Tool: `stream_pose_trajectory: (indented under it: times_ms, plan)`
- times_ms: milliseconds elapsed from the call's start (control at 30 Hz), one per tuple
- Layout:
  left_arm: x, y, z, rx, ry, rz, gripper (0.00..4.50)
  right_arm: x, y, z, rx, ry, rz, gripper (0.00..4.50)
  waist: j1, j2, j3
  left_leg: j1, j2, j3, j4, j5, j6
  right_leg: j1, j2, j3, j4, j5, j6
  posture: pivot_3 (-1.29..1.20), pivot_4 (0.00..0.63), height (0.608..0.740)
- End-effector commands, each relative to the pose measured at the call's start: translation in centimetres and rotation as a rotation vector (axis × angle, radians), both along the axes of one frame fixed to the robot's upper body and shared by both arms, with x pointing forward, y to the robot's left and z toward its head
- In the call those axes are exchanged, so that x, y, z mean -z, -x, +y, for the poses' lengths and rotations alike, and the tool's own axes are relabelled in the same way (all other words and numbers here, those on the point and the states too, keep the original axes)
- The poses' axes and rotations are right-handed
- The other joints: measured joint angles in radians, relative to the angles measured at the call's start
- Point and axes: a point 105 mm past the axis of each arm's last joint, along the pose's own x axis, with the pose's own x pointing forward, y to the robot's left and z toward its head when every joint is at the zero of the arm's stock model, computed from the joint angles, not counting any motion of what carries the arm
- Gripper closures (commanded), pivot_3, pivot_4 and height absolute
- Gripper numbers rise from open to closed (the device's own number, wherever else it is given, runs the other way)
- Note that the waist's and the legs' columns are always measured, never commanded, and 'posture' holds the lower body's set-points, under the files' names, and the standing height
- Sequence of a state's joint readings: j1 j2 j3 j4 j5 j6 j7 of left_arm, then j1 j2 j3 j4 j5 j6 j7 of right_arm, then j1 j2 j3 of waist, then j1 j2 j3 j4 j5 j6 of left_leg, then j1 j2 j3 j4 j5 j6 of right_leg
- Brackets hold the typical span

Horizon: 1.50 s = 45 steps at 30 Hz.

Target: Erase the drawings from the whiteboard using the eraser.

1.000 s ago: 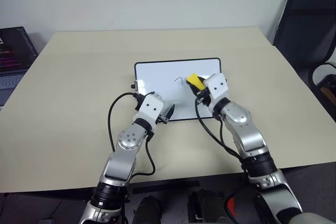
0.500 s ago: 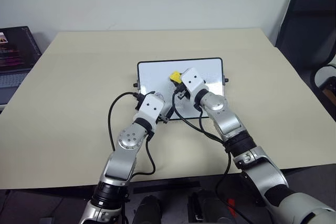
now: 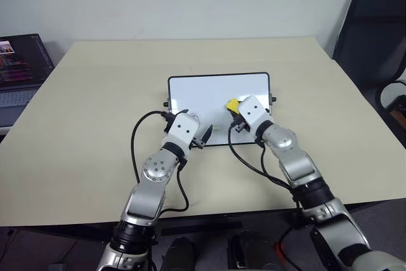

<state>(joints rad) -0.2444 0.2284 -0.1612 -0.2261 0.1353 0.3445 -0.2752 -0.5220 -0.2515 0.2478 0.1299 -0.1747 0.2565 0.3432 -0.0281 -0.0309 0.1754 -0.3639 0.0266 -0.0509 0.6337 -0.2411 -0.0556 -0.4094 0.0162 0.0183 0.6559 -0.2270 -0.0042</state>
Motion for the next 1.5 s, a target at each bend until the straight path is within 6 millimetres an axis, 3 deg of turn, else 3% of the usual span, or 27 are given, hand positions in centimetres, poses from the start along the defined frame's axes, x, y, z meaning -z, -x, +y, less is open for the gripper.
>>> stream_pose_trajectory:
  times_ms: [33,300,433,600,1133,1500]
  plan:
    - [-1.4,0.1,-0.5,0.020,0.013,-0.050,0.00,2.1,0.2,-2.4,0.081,0.035,0.091,3.30,-0.001,0.000,0.000,0.000,0.000,0.000,0.000,0.000,0.000,0.000,0.000,0.000,0.000,0.000,0.000,0.00,0.150,0.740]
    - [-1.4,0.1,-0.4,0.022,0.012,-0.049,0.00,-2.7,1.1,0.3,-0.038,-0.222,-0.037,3.30,-0.003,0.000,0.001,-0.001,0.000,0.000,-0.001,0.000,0.000,-0.001,0.000,0.000,-0.003,0.000,0.000,0.00,0.150,0.740]
    - [-1.5,0.3,-0.2,0.011,0.012,-0.055,0.00,-5.1,4.5,2.1,-0.234,-0.474,-0.035,3.30,-0.003,0.000,0.001,-0.005,0.001,-0.001,-0.007,-0.001,0.000,-0.002,0.000,0.000,-0.010,0.001,0.002,0.00,0.150,0.740]
    - [-1.4,0.4,-0.1,0.011,0.010,-0.053,0.00,-3.6,4.9,1.5,-0.219,-0.418,-0.016,3.30,0.000,0.000,0.001,-0.018,0.001,-0.002,-0.005,-0.001,0.000,-0.013,0.000,0.000,-0.010,0.000,0.003,0.00,0.150,0.740]
    - [-1.4,0.3,-0.2,0.016,0.005,-0.055,0.00,-2.8,3.6,0.4,-0.148,-0.339,-0.038,3.30,-0.001,0.000,0.001,-0.017,0.001,-0.002,-0.005,-0.001,0.000,-0.013,0.000,-0.001,-0.009,0.000,0.003,0.00,0.150,0.740]
    - [0.3,2.4,2.9,-0.125,-0.059,-0.011,0.00,-3.2,3.3,0.9,-0.166,-0.346,-0.052,3.30,-0.002,0.000,0.001,-0.016,0.001,-0.002,-0.005,-0.001,0.000,-0.013,0.000,0.000,-0.008,0.000,0.003,0.00,0.150,0.740]
